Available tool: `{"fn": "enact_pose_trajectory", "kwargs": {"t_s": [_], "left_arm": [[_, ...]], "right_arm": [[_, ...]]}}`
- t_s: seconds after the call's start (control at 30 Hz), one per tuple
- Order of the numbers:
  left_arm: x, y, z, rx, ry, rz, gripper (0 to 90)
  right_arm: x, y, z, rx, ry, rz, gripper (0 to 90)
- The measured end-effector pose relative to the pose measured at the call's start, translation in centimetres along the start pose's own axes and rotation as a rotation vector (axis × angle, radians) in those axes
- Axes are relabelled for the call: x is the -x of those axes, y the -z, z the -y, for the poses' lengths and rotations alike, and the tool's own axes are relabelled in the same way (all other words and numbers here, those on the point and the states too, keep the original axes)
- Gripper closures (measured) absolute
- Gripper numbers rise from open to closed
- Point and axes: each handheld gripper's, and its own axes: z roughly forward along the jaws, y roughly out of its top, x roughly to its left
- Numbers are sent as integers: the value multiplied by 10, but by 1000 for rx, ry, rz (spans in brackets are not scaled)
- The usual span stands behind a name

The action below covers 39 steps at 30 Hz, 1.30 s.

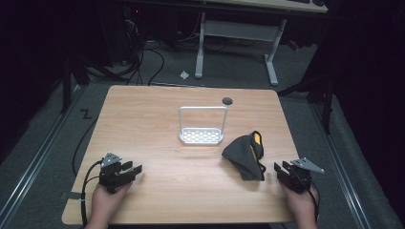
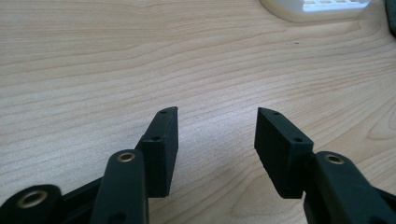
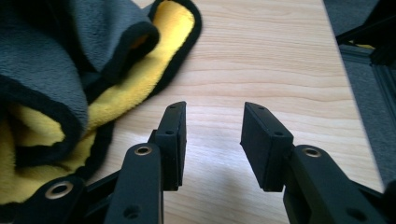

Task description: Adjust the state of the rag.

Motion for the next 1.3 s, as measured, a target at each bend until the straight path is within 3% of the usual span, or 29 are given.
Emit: {"fn": "enact_pose_trajectory", "kwargs": {"t_s": [0.13, 0.5, 0.57, 0.6, 0.7, 0.8, 0.93, 0.97, 1.0, 1.03, 1.07, 1.17, 1.23, 1.3], "left_arm": [[1, 1, 0, 3, 10, 5, 501], [4, 0, 1, 6, -1, -1, 502], [4, -1, 1, 4, -1, 1, 502], [4, -1, 1, 4, 0, 1, 502], [4, -2, 1, 2, 1, 1, 500], [6, -3, 1, 0, -5, 5, 497], [10, -3, 0, 7, -17, 10, 496], [10, -3, 0, 8, -17, 12, 496], [11, -2, 0, 10, -18, 14, 496], [11, -2, 0, 9, -21, 12, 495], [13, -2, 0, 12, -23, 15, 494], [14, -1, 0, 13, -26, 18, 493], [15, -1, -1, 15, -28, 22, 493], [16, -1, -1, 16, -32, 25, 490]], "right_arm": [[-3, -2, 0, -15, 15, 1, 639], [-2, 3, -2, 15, 21, -8, 642], [-4, 7, -5, 29, -2, -34, 625], [-10, 14, -12, 70, -34, -85, 595], [-26, 23, -25, 141, -31, -143, 564], [-38, 21, -32, 163, -21, -174, 533], [-44, 5, -31, 129, 16, -193, 530], [-46, -8, -29, 68, 19, -222, 621], [-46, -8, -29, 68, 19, -222, 621], [-51, -18, -24, 5, 57, -223, 731], [-53, -20, -22, -15, 68, -229, 791], [-62, -24, -16, -51, 102, -258, 860], [-65, -23, -15, -54, 106, -273, 862], [-79, -19, -13, -58, 153, -309, 863]]}}
